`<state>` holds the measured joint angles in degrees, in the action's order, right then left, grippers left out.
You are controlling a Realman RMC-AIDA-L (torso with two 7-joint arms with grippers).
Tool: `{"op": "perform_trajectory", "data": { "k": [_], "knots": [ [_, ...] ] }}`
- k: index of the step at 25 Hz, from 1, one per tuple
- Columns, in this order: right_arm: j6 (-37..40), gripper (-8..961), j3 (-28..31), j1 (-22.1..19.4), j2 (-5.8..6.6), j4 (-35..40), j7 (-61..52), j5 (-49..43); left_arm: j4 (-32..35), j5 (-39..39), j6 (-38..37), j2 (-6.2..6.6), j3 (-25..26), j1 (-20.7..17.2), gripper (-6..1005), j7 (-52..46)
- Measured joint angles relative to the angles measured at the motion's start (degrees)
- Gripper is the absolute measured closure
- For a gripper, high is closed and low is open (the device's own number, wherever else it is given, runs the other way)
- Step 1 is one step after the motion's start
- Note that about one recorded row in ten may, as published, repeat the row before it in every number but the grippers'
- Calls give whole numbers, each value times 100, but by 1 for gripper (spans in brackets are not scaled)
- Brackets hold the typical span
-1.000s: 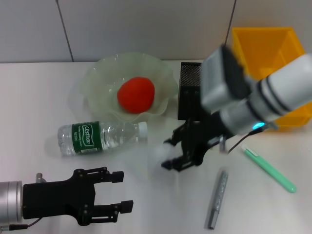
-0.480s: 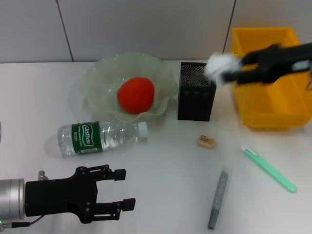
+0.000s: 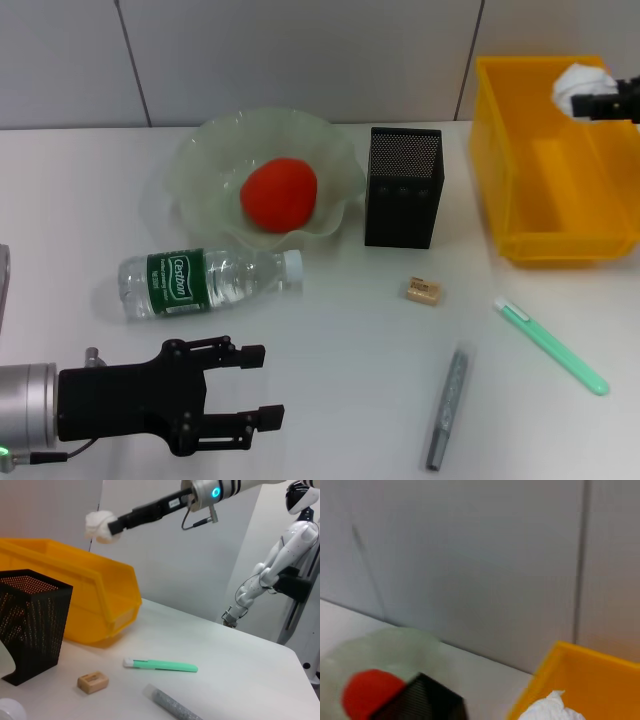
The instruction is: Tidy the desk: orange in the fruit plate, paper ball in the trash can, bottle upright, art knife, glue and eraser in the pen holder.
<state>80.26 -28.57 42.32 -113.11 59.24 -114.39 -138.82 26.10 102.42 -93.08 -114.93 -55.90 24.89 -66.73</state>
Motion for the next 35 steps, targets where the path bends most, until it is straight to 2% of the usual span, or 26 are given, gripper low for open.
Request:
{"op": "perform_trajectory", "data": {
  "k": [8, 15, 19, 22, 24, 25, 26, 29, 32, 33, 34, 35],
  "knots": [
    [-499, 401, -103, 89, 10, -363, -191, -477, 0, -12, 0, 4, 0, -2, 257, -6],
    [-856, 328, -210, 66, -22, -369, -213, -484, 7, -12, 11, 6, 0, -1, 261, -6],
    [-1023, 124, -300, 66, -59, -365, -178, -441, 9, -12, 19, 6, 0, 2, 263, -7],
    [-1141, 123, -319, 22, -76, -329, -94, -209, 9, -12, 24, 6, 0, 6, 264, -7],
    [-1060, 122, -285, -214, -81, -301, 457, 930, 9, -12, 24, 6, 14, 17, 266, -7],
    [-1060, 121, -285, -214, -81, -301, 457, 930, 9, -12, 24, 6, 14, 17, 266, -7],
    [-948, 121, -280, -329, -76, -325, 723, 1421, 9, -11, 23, 6, 30, 26, 267, -6],
    [-116, 121, -309, -795, 14, -721, 1806, 3544, 4, -11, 18, 4, 54, 55, 268, 13],
    [1012, 122, -314, -1092, 208, -1424, 2429, 4875, 3, -11, 21, -12, 55, 71, 270, 22],
    [1653, 122, -309, -1204, 352, -1844, 2608, 5209, 10, -14, 21, -46, 66, 93, 271, 34],
    [1653, 122, -309, -1204, 352, -1844, 2608, 5209, 10, -13, 21, -51, 69, 102, 271, 34],
    [1966, 122, -354, -1251, 429, -2037, 2672, 5209, 10, -13, 21, -51, 69, 102, 272, 34]
  ]
}}
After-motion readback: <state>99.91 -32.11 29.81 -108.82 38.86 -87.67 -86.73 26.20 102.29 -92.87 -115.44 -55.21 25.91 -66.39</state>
